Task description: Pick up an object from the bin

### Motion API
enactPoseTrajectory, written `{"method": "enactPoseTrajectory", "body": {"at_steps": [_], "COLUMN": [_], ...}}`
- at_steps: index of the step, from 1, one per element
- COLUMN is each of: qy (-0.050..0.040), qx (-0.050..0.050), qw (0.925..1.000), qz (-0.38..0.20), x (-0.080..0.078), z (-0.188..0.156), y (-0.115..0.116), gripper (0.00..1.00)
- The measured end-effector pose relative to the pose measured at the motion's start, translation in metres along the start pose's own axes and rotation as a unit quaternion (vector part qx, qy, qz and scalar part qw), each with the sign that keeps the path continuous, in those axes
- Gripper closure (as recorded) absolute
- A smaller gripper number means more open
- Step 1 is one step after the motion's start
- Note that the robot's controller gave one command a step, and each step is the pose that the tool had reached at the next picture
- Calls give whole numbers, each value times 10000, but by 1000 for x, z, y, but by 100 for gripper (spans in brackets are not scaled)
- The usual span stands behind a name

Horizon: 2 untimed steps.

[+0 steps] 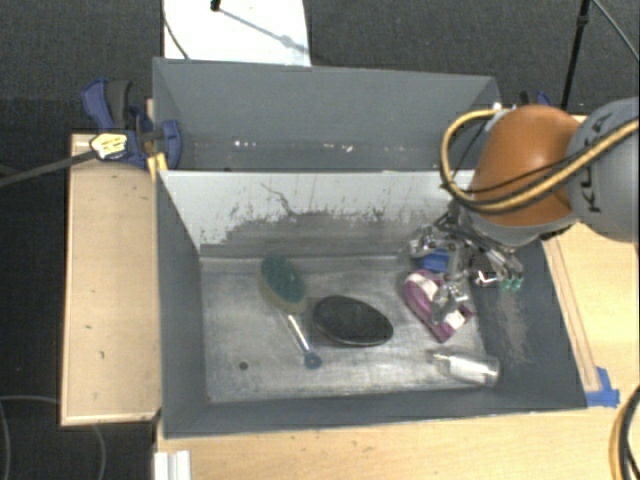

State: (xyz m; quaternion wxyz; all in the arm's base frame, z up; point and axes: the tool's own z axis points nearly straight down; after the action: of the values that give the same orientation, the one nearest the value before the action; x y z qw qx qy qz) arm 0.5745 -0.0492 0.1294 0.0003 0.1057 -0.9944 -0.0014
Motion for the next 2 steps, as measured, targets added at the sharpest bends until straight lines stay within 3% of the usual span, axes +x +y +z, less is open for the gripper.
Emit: {"method": "enactPoseTrajectory", "body": {"at_steps": [1, 2], "qy": [2, -10], "qx": [-4, 13], "qw": [9905, 9907], "qz": [-1373, -1360], "x": [47, 46], "z": [39, 39], "y": [111, 108], "gripper": [0, 100]}}
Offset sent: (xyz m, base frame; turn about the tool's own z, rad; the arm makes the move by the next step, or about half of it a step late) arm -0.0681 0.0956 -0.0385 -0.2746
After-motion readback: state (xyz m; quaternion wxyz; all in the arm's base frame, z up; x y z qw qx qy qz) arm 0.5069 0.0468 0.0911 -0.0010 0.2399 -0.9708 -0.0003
